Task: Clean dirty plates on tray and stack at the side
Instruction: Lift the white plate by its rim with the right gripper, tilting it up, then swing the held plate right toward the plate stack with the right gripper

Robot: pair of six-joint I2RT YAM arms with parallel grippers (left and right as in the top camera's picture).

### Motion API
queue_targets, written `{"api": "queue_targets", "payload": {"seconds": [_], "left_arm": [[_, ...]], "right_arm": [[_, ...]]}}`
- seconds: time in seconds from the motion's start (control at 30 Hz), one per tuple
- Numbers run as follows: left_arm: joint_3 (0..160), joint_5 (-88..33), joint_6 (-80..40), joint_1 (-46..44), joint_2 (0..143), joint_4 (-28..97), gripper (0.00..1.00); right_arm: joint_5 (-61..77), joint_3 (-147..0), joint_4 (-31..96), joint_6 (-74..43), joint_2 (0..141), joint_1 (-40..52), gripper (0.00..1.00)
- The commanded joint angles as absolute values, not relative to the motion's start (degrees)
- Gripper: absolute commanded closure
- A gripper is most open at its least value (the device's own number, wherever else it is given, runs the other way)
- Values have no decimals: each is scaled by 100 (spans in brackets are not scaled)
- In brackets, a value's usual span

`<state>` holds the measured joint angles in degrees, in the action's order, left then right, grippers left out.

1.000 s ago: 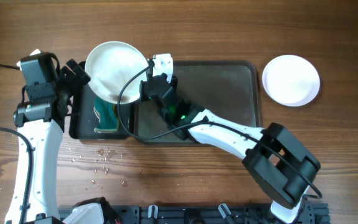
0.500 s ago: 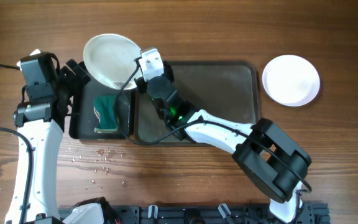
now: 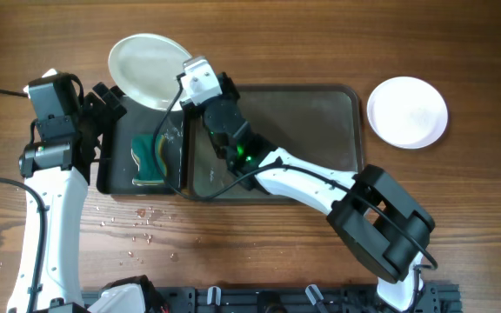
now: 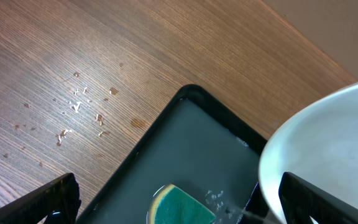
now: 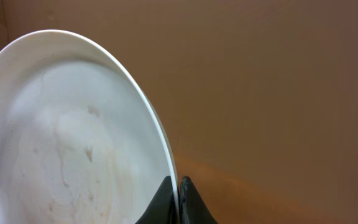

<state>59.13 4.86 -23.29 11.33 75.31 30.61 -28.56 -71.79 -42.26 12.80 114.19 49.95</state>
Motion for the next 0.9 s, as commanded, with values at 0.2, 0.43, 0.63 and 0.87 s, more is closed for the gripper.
{"api": "queue_targets", "payload": {"seconds": [0.2, 0.43, 0.63, 0.87], "left_arm": [[5970, 478, -2410, 1153, 7430, 3052, 0], [5970, 478, -2410, 1153, 7430, 3052, 0], [5970, 478, -2410, 1153, 7430, 3052, 0], [5970, 478, -2410, 1153, 7430, 3052, 0]], "right_arm": [[-2333, -7743, -4602, 3312, 11500, 5035, 96], [-1898, -7769, -4781, 4241, 11500, 5039, 95], [-1332, -7769, -5183, 4418, 11500, 5041, 95], [-1304, -7769, -5551, 4735, 11500, 5039, 96]]}}
